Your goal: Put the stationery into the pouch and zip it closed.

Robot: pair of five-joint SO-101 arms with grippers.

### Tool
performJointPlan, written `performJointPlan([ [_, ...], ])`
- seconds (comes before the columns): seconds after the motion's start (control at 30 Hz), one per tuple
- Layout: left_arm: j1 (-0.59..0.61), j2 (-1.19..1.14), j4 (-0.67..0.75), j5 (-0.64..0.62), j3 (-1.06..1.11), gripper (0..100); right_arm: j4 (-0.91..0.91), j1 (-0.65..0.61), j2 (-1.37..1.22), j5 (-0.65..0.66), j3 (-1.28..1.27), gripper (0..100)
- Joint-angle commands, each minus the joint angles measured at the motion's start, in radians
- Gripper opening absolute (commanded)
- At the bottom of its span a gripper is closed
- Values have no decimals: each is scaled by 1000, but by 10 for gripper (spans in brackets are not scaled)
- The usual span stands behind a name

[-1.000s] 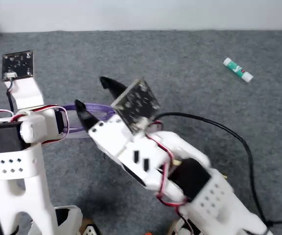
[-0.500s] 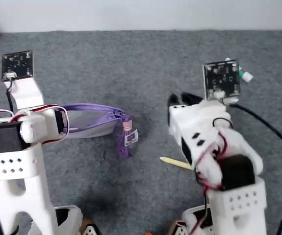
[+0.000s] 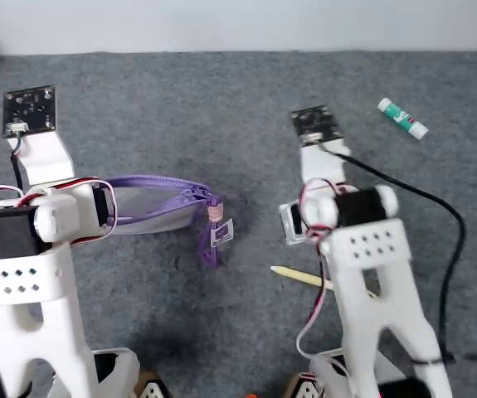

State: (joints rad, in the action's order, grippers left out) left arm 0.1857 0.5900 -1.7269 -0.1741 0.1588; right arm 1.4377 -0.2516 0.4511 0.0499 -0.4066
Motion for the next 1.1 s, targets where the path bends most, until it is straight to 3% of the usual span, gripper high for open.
performJointPlan([
  [0.0, 35, 3, 3, -8, -68, 13, 1, -39, -90, 43, 6, 296],
  [0.17, 55, 3, 0, -8, -68, 13, -1, -119, -211, 60, 8, 296],
  [0.67, 52, -2, 0, -8, -68, 13, -48, -177, -504, 115, 8, 296],
  [1.07, 51, -3, 0, -8, -68, 13, -188, -157, -661, 241, 8, 270],
])
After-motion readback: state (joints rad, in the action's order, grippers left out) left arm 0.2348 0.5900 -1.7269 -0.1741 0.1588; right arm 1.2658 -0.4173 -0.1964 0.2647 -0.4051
